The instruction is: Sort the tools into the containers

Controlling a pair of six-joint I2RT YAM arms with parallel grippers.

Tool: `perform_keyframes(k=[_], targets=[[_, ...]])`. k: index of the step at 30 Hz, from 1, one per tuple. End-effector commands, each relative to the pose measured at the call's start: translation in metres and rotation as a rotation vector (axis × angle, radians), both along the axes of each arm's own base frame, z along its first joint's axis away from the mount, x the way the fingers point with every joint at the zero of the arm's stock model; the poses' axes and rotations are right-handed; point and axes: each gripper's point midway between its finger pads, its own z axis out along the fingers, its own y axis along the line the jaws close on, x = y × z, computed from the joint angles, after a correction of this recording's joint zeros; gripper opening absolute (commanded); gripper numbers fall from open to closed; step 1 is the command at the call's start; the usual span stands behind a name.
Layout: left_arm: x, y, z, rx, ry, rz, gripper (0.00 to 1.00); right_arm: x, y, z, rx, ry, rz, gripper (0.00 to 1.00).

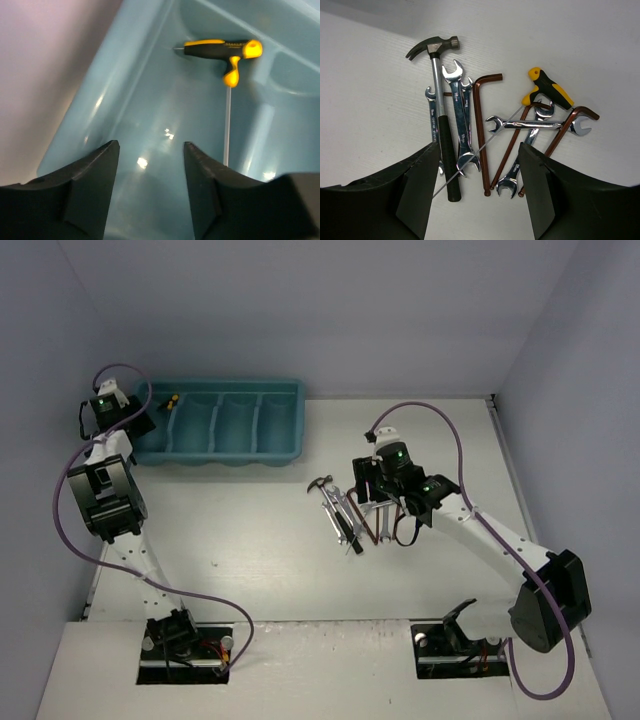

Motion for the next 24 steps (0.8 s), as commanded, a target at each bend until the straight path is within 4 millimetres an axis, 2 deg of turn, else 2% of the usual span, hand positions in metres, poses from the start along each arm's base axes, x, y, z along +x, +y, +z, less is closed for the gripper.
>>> perform_keyframes(k=[1, 4, 6, 8, 9, 13, 14, 16, 18, 20, 24], targets=[[-0.003, -0.005, 0.161, 0.095, -0.283, 0.01, 0.54, 0.017, -0.019, 0.026, -0.011, -0.086, -0.091, 0.6], [-0.028, -0.019, 0.191, 0.063, -0.261, 0.024, 0.58, 0.027, -0.033, 0.018, -0.015, -0.051, -0.163, 0.56], [-0.041, -0.029, 0.201, 0.055, -0.238, 0.031, 0.58, 0.032, -0.039, 0.012, -0.009, -0.022, -0.205, 0.52], [-0.064, -0.048, 0.207, 0.041, -0.185, 0.039, 0.6, 0.04, -0.043, 0.0, 0.012, 0.031, -0.249, 0.46], [-0.073, -0.053, 0.204, 0.036, -0.159, 0.051, 0.6, 0.042, -0.043, -0.011, 0.017, 0.067, -0.267, 0.43], [-0.119, -0.103, 0.206, -0.018, -0.079, 0.019, 0.65, 0.048, -0.028, -0.028, 0.084, 0.161, -0.311, 0.34], [-0.13, -0.112, 0.211, -0.021, -0.081, 0.015, 0.66, 0.048, -0.026, -0.036, 0.094, 0.189, -0.324, 0.32], [-0.151, -0.142, 0.2, -0.04, -0.028, -0.03, 0.66, 0.047, -0.018, -0.048, 0.137, 0.243, -0.364, 0.29], [-0.168, -0.162, 0.196, -0.047, -0.002, -0.052, 0.66, 0.042, -0.014, -0.061, 0.158, 0.292, -0.393, 0.27], [-0.189, -0.189, 0.195, -0.053, 0.012, -0.112, 0.66, 0.036, -0.01, -0.072, 0.183, 0.331, -0.437, 0.27], [-0.221, -0.227, 0.203, -0.068, 0.004, -0.212, 0.67, 0.024, -0.011, -0.092, 0.173, 0.374, -0.511, 0.28]])
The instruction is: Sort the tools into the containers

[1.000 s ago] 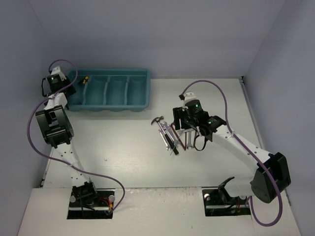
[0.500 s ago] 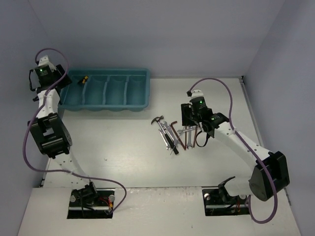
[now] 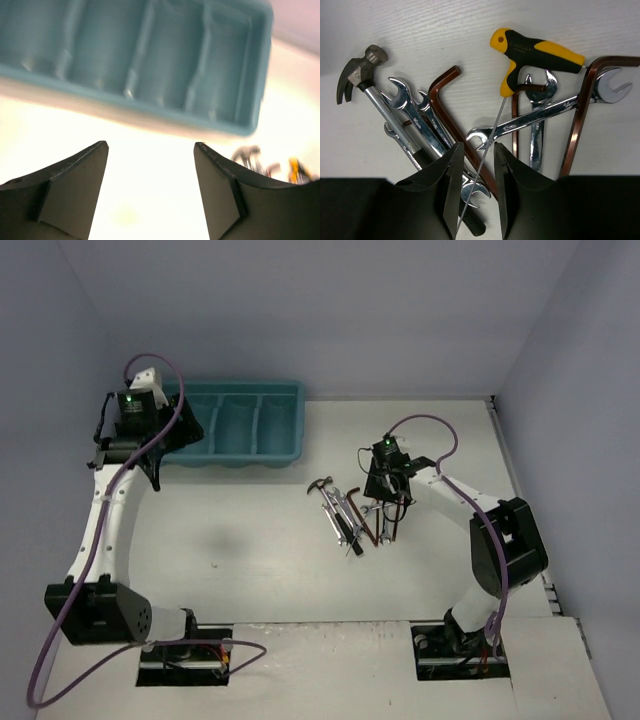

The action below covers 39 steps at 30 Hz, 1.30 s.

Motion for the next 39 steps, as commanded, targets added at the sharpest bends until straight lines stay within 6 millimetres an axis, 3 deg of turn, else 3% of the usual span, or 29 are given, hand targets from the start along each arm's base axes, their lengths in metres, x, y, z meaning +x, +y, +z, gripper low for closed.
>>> perform_keyframes(k=[1, 7, 12, 23, 31, 35, 39], targets=[[-0.043, -0.034, 0.024, -0.031, -0.03, -0.071, 0.67, -0.008, 0.009, -0.008, 0.053, 0.031, -0.123, 0.28], [-0.079, -0.06, 0.034, -0.062, -0.045, -0.16, 0.73, -0.022, 0.013, -0.027, 0.036, 0.076, -0.16, 0.29], [-0.093, -0.064, 0.031, -0.073, -0.039, -0.17, 0.74, -0.031, 0.011, -0.037, 0.003, 0.089, -0.195, 0.29], [-0.101, -0.07, 0.031, -0.073, -0.035, -0.201, 0.74, -0.036, -0.001, -0.051, -0.066, 0.094, -0.24, 0.27], [-0.098, -0.077, 0.027, -0.076, -0.019, -0.223, 0.74, -0.041, -0.004, -0.061, -0.092, 0.114, -0.236, 0.18], [-0.097, -0.083, 0.033, -0.083, -0.028, -0.249, 0.74, -0.039, -0.003, -0.056, -0.097, 0.097, -0.221, 0.01], [-0.097, -0.095, 0.047, -0.094, -0.056, -0.289, 0.74, -0.037, 0.01, -0.038, -0.094, 0.04, -0.159, 0.0]])
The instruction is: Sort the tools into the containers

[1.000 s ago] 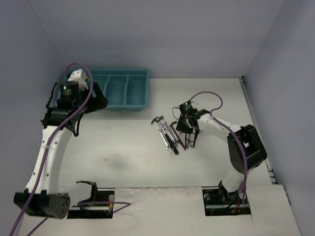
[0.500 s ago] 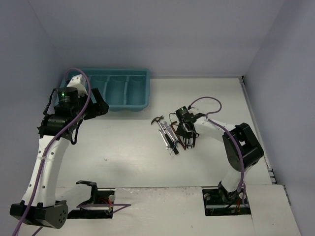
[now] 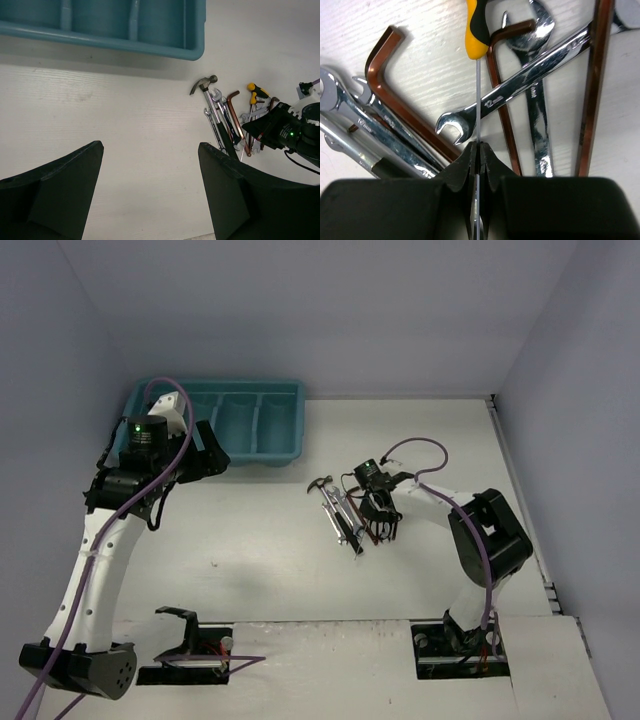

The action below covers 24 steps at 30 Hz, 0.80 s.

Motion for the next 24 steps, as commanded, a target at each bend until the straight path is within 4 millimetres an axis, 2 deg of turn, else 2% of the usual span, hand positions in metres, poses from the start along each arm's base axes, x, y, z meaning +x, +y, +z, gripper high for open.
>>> perform_keyframes(k=[1, 6, 13, 18, 24], targets=[[0.005, -0.017, 0.037, -0.041, -0.098, -0.053, 0.74, 0.003, 0.008, 0.026, -0.033, -0.083, 0.05, 0.0], [0.002, -0.036, 0.04, -0.072, -0.09, -0.095, 0.74, 0.007, 0.02, 0.074, -0.026, -0.217, 0.128, 0.0], [0.0, -0.075, 0.037, -0.162, -0.095, -0.163, 0.73, 0.006, 0.019, 0.122, -0.031, -0.343, 0.22, 0.0], [0.006, -0.109, 0.046, -0.282, -0.149, -0.203, 0.72, 0.001, 0.034, 0.16, 0.032, -0.431, 0.318, 0.0], [0.01, -0.164, 0.057, -0.366, -0.213, -0.293, 0.69, -0.019, 0.063, 0.221, 0.189, -0.578, 0.465, 0.0]])
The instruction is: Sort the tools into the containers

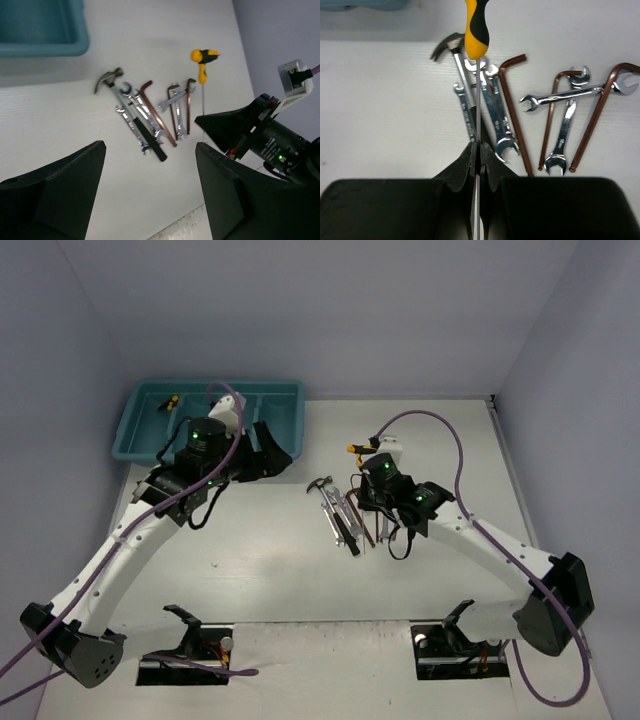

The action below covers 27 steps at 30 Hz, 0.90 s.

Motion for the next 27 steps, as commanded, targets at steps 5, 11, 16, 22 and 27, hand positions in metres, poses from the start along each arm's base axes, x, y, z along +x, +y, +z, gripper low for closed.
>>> perform_keyframes(k=[5, 11, 16, 22, 27], targets=[[0.017, -0.067, 0.052, -0.234, -0.196, -0.066, 0.69, -0.017, 0.043, 0.11, 0.243, -0.24, 0.229, 0.0], [0.017, -0.088, 0.055, -0.249, -0.242, -0.074, 0.66, -0.031, 0.057, 0.14, 0.342, -0.278, 0.307, 0.0], [0.016, -0.104, 0.064, -0.286, -0.282, -0.1, 0.62, -0.035, 0.064, 0.145, 0.372, -0.286, 0.332, 0.0], [0.013, -0.116, 0.054, -0.271, -0.278, -0.125, 0.58, -0.036, 0.067, 0.149, 0.39, -0.291, 0.341, 0.0], [0.018, -0.123, 0.036, -0.249, -0.241, -0.131, 0.55, -0.036, 0.071, 0.154, 0.401, -0.297, 0.358, 0.0]])
